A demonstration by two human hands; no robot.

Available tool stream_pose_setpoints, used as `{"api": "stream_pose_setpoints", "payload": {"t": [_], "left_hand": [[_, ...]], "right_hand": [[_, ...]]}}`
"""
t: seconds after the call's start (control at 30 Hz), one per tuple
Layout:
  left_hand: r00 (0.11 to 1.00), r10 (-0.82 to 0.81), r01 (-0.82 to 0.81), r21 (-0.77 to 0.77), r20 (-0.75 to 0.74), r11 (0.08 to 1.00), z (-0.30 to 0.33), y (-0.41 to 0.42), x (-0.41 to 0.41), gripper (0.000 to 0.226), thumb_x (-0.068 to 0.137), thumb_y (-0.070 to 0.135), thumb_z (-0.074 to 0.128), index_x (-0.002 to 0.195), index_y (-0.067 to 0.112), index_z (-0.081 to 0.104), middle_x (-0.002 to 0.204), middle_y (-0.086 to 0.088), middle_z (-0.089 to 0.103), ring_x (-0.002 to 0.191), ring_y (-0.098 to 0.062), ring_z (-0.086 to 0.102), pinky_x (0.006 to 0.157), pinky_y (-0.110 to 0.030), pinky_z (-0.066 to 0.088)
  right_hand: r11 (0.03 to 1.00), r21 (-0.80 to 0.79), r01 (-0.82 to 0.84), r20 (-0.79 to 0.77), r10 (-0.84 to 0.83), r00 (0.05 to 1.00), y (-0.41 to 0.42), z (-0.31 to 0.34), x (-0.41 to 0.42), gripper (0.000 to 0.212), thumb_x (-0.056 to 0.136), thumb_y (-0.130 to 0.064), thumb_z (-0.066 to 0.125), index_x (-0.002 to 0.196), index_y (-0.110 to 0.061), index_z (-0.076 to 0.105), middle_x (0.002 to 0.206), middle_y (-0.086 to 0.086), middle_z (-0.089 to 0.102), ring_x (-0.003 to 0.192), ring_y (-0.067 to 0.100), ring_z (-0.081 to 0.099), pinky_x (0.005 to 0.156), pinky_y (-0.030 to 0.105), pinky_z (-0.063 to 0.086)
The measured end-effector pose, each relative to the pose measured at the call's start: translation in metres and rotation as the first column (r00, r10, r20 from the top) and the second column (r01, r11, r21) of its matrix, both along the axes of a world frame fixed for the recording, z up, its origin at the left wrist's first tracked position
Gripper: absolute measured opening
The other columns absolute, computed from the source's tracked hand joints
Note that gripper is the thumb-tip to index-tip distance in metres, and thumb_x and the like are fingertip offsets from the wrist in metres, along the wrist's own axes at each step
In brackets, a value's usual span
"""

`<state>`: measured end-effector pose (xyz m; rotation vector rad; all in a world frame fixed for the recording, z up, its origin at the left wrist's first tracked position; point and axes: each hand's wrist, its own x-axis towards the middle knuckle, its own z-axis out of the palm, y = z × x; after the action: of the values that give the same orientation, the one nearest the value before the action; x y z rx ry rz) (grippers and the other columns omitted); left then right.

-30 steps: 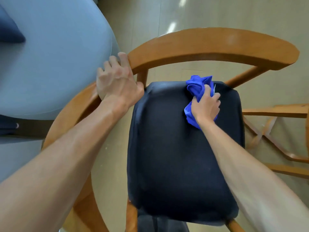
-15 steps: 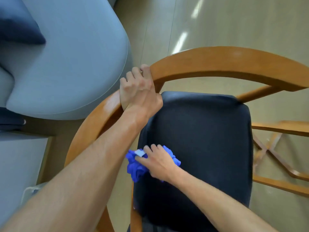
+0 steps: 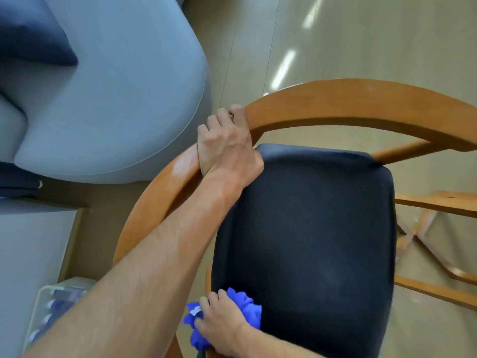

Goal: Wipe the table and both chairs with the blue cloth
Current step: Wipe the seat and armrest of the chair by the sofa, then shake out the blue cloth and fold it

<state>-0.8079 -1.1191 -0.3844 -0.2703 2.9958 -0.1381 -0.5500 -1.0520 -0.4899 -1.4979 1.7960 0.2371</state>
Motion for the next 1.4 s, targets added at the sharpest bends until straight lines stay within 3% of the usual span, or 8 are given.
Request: {"api": "stream_pose_setpoints", "payload": {"t": [0.13, 0.27, 0.33, 0.5, 0.77, 0.93, 1.1, 1.4], "left_hand": [[1.000, -0.014, 0.014, 0.003, -0.002, 1.000, -0.001, 0.001, 0.000, 0.065, 0.074, 0.034, 0.056, 0.127, 0.002, 0.037, 0.106, -0.016, 0.054, 0.088, -0.031, 0.053, 0.069, -0.036, 0.026], [1.000, -0.003, 0.002, -0.028, -0.015, 1.000, -0.006, -0.003, 0.000, 0.067, 0.070, 0.044, 0.054, 0.121, 0.002, 0.044, 0.097, -0.014, 0.057, 0.080, -0.029, 0.055, 0.067, -0.036, 0.037], [1.000, -0.011, 0.010, -0.021, -0.023, 1.000, -0.006, -0.002, 0.000, 0.069, 0.072, 0.051, 0.046, 0.120, 0.001, 0.044, 0.096, -0.014, 0.057, 0.079, -0.029, 0.055, 0.067, -0.036, 0.040], [1.000, -0.006, 0.005, 0.076, 0.021, 0.997, 0.005, 0.000, -0.001, 0.064, 0.077, 0.037, 0.055, 0.125, -0.001, 0.036, 0.108, -0.022, 0.051, 0.092, -0.038, 0.052, 0.076, -0.042, 0.038], [0.989, -0.014, -0.015, 0.196, 0.146, 0.980, 0.021, -0.003, 0.002, 0.089, 0.081, 0.044, 0.056, 0.147, 0.007, 0.009, 0.147, -0.021, 0.024, 0.129, -0.039, 0.032, 0.101, -0.053, 0.033], [0.975, -0.047, -0.032, 0.348, 0.218, 0.937, 0.064, 0.016, 0.049, 0.084, 0.084, 0.034, 0.058, 0.151, 0.015, 0.011, 0.158, -0.016, 0.000, 0.145, -0.035, 0.002, 0.118, -0.051, 0.005], [0.969, -0.076, -0.085, 0.604, 0.236, 0.793, 0.118, 0.052, 0.122, 0.067, 0.086, 0.025, 0.062, 0.145, 0.016, 0.032, 0.158, -0.010, 0.010, 0.145, -0.029, 0.012, 0.116, -0.047, 0.019], [0.955, -0.244, -0.034, 0.877, 0.170, 0.480, 0.246, 0.110, 0.186, 0.016, 0.091, 0.018, 0.057, 0.105, 0.027, 0.060, 0.097, 0.013, 0.066, 0.095, -0.004, 0.061, 0.070, -0.011, 0.041]], "right_hand": [[0.944, -0.202, 0.259, -0.132, -0.288, 0.948, -0.005, -0.020, -0.077, 0.023, 0.058, -0.035, 0.072, 0.078, -0.027, 0.063, 0.077, 0.000, 0.054, 0.068, 0.020, 0.051, 0.060, 0.031, 0.038], [0.545, -0.414, 0.729, -0.248, -0.838, 0.485, 0.004, -0.025, -0.229, 0.021, 0.067, -0.018, 0.063, 0.087, -0.022, 0.060, 0.081, 0.001, 0.061, 0.071, 0.019, 0.053, 0.057, 0.025, 0.033], [0.527, -0.479, 0.703, -0.377, -0.846, 0.378, 0.042, -0.016, -0.256, 0.035, 0.053, -0.008, 0.059, 0.087, -0.017, 0.061, 0.076, 0.008, 0.056, 0.063, 0.026, 0.050, 0.055, 0.030, 0.030], [0.457, -0.414, 0.787, -0.270, -0.888, 0.373, 0.136, -0.002, -0.128, 0.067, 0.049, -0.021, 0.075, 0.115, -0.026, 0.060, 0.086, 0.007, 0.052, 0.064, 0.026, 0.046, 0.055, 0.032, 0.036], [0.556, 0.029, 0.830, -0.069, -0.828, 0.557, 0.180, 0.054, 0.012, 0.070, 0.037, -0.044, 0.071, 0.104, -0.049, 0.051, 0.079, -0.015, 0.047, 0.063, 0.007, 0.050, 0.059, 0.021, 0.041], [0.055, -0.064, 0.996, 0.132, -0.989, 0.063, 0.182, 0.142, 0.010, 0.053, 0.077, -0.031, 0.055, 0.126, -0.047, 0.043, 0.118, -0.012, 0.049, 0.110, 0.013, 0.036, 0.095, 0.027, 0.023], [-0.472, -0.073, 0.878, 0.396, -0.822, -0.409, 0.183, 0.233, 0.010, 0.055, 0.073, -0.025, 0.068, 0.108, -0.057, 0.040, 0.106, -0.024, 0.047, 0.108, 0.003, 0.046, 0.088, 0.011, 0.037], [-0.724, -0.169, 0.668, 0.727, -0.549, -0.411, 0.212, 0.353, 0.026, 0.053, 0.068, -0.003, 0.075, 0.111, -0.027, 0.054, 0.102, -0.011, 0.067, 0.093, 0.013, 0.065, 0.082, 0.030, 0.054]]}}
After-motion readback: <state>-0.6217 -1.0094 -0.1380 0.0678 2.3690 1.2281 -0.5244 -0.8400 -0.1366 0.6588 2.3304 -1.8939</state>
